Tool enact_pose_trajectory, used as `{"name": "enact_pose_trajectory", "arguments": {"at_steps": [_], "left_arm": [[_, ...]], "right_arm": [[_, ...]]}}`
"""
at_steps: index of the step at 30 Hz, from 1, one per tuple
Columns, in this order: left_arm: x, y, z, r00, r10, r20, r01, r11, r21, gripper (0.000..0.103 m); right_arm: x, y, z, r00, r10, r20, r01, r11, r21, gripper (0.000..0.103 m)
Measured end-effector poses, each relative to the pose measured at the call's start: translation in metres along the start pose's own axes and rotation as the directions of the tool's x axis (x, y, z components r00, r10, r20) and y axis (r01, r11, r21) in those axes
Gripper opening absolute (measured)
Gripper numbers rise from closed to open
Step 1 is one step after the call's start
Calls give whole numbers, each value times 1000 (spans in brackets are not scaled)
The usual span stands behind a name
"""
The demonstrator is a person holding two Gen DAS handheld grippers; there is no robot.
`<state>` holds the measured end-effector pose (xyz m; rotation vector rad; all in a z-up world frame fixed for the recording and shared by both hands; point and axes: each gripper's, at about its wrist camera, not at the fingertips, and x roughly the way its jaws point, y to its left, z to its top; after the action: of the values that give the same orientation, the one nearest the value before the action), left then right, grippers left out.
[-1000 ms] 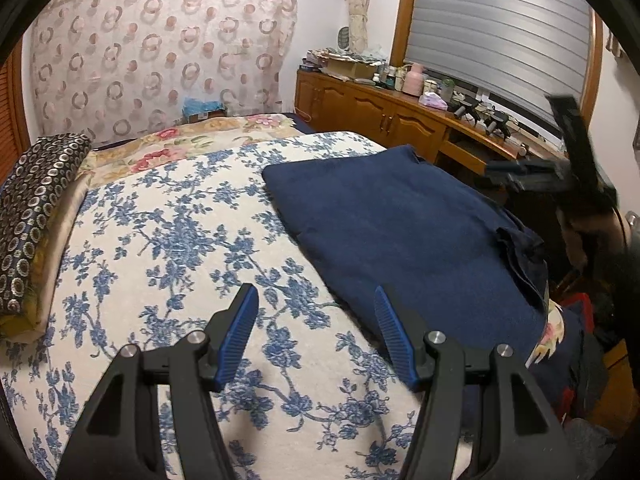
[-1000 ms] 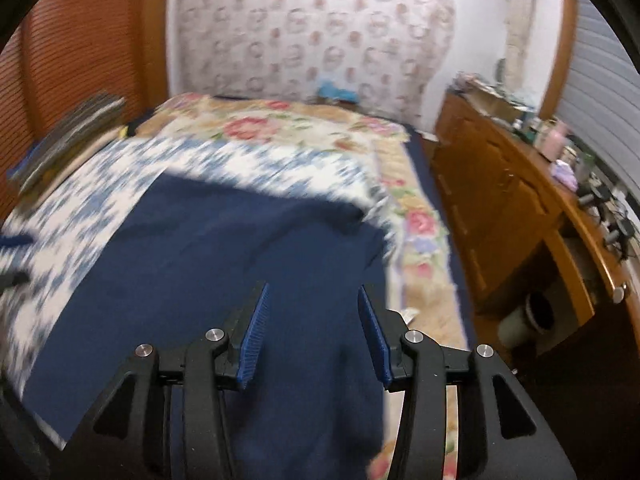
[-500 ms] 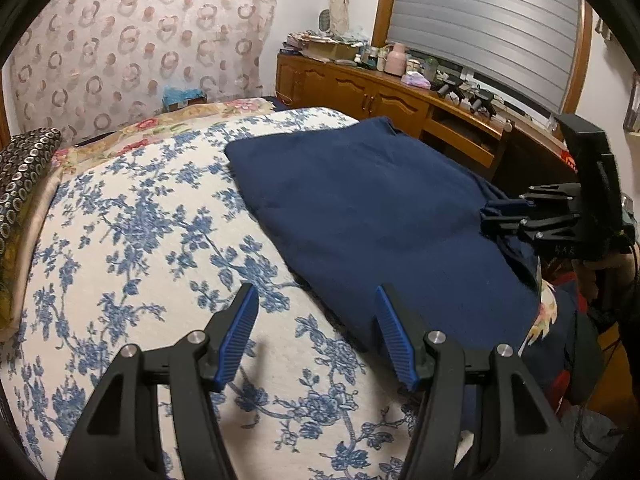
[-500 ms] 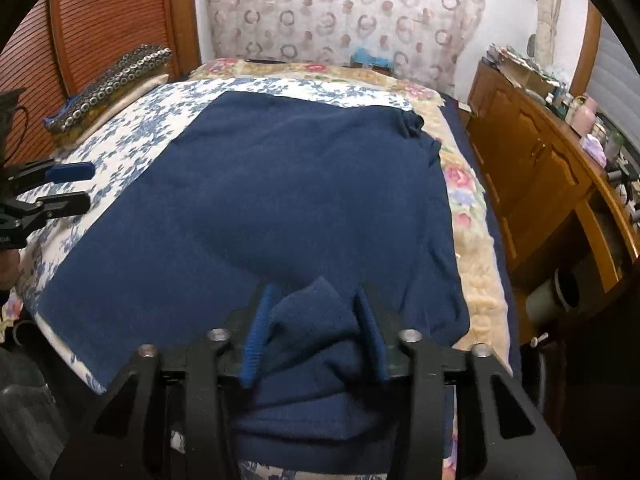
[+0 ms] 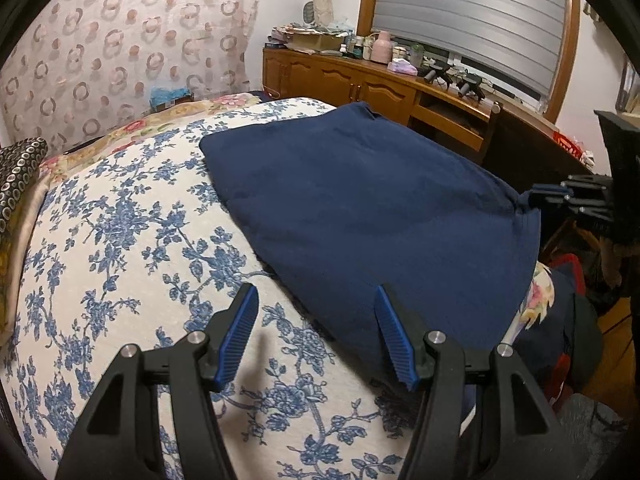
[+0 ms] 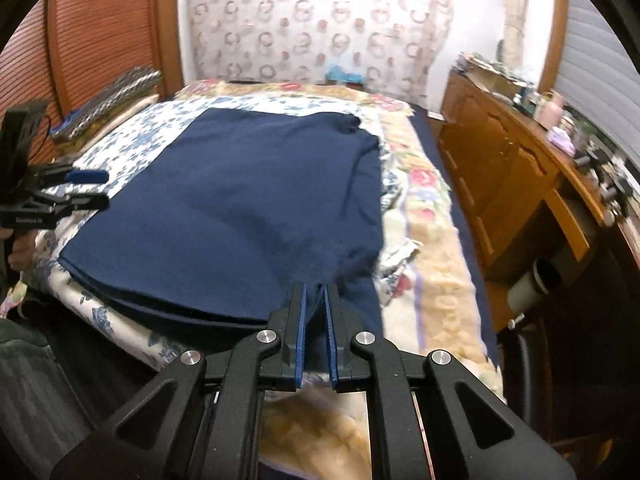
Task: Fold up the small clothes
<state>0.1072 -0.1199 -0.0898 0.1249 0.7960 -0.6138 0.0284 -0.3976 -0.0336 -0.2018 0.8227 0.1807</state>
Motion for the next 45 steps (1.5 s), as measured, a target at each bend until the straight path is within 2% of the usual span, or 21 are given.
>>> {"name": "enact_pose_trajectory", "arguments": {"at_steps": [1,3,4,5,12,16,21,22,23,27,30,31,35,39,45], "left_arm": [[0,-2,0,1000,0,-3,0,1000,4,60],[-1,-4,-2,1000,-5,-11,5,1000,8,60],[-1,-4,-3,1000,-7,-14,7,1000,8,60],[-1,-5,-4,1000,-11,-20,11,1000,7,60],[-8,-9,-14,998,-38,-45,38,999,6,60],[-12,-13,-20,995,-80,-59,80,997,-2,60],[-14,-26,-30,989,-120,-90,122,992,19,53],[-12,-29,-32,988,-120,-102,123,992,27,50],[-12,-31,-34,986,-125,-111,129,991,30,48],[-13,-38,-40,983,-137,-121,144,988,53,37],[-14,-40,-39,980,-154,-125,162,985,55,18],[-15,-40,-39,978,-166,-124,174,983,55,8],[-31,-41,-24,980,-192,-45,194,980,48,4],[-47,-40,-1,983,-176,44,174,983,53,4],[-46,-27,30,977,-190,95,190,982,11,4]], "right_arm": [[-1,0,0,1000,0,5,0,1000,4,18],[1,-1,-1,1000,-9,12,9,1000,16,37],[3,0,-1,1000,-15,12,15,1000,21,51],[6,0,-2,1000,-12,11,12,1000,25,54],[25,-1,-10,1000,-14,-13,15,998,56,55],[22,-4,-11,1000,-21,18,19,997,78,55],[14,7,-4,999,1,49,-4,998,57,55],[13,10,-3,999,9,52,-12,999,49,58],[13,13,-1,998,15,55,-18,999,44,66],[10,31,1,997,47,68,-48,999,9,71],[12,43,1,996,71,59,-70,997,-14,71],[12,47,1,995,80,56,-79,997,-23,72],[11,66,-2,993,112,47,-108,990,-88,72],[8,78,-3,989,142,44,-136,984,-118,72],[5,88,-9,986,162,31,-155,975,-159,72]]}}
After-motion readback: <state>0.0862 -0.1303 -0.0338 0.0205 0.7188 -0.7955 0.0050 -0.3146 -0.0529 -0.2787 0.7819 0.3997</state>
